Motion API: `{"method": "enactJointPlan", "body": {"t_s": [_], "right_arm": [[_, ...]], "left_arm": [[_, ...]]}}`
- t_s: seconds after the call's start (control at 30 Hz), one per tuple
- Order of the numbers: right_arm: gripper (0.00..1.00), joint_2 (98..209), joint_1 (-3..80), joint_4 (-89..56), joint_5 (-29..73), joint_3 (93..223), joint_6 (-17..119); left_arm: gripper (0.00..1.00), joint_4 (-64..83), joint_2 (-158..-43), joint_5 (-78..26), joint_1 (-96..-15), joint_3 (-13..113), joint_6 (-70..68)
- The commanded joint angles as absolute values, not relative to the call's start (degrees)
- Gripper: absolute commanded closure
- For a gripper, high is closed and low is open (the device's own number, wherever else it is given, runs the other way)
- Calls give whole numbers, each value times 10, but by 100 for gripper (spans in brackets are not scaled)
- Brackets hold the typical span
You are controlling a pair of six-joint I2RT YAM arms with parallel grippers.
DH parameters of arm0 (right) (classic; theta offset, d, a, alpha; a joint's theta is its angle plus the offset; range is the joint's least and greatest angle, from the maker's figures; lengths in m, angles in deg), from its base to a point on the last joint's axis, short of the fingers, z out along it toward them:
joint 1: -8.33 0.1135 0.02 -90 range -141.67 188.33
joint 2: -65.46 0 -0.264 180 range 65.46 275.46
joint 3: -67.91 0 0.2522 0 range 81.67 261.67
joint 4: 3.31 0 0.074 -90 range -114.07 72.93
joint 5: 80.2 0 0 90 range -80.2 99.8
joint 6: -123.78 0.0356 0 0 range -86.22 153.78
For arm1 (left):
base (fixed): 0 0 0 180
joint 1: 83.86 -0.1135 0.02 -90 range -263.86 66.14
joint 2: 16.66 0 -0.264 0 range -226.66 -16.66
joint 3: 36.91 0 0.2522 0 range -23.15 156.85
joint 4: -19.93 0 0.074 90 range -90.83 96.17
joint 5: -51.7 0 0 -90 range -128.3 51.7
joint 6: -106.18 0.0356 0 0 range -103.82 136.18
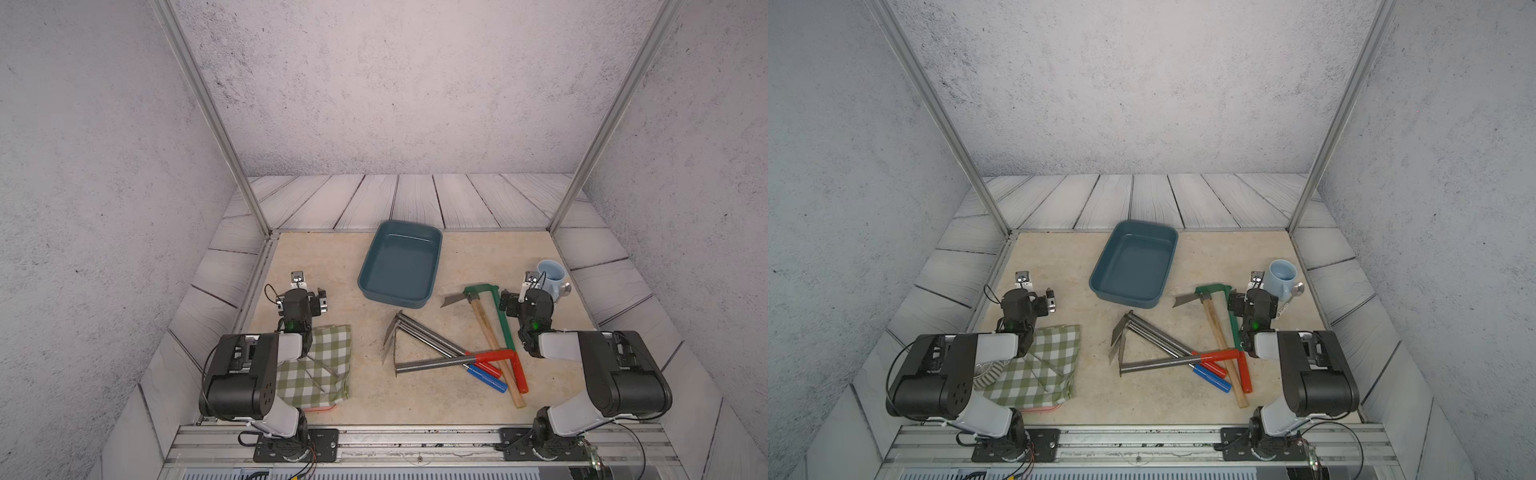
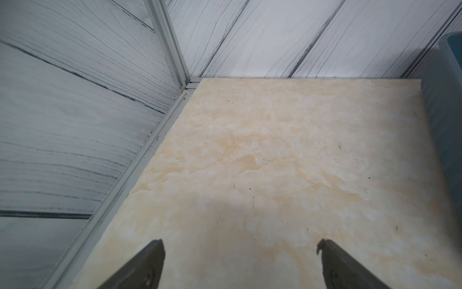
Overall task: Put the small hoe into the storage box
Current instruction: Pick up the hoe from the center of the board.
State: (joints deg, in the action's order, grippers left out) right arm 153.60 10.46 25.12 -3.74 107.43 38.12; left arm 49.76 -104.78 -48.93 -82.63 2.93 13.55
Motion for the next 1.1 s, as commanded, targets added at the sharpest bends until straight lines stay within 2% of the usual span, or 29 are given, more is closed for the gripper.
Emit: {"method": "enactJointPlan", "body": {"t_s": [0.0, 0.87, 1.0, 1.07], "right_arm": [[1, 1532, 106, 255, -41, 1073, 385], [1, 1531, 105, 254, -40, 1074, 384], [1, 1522, 105, 231, -37, 1085, 380], [1, 1503, 106, 160, -40, 1116, 383]], "left_arm": [[0, 501, -1045, -486, -829, 33, 134], [0, 502, -1043, -485, -830, 31, 134], [0, 429, -1015, -499, -829, 61, 127], [0, 377, -1007, -503, -830, 87, 126]]}}
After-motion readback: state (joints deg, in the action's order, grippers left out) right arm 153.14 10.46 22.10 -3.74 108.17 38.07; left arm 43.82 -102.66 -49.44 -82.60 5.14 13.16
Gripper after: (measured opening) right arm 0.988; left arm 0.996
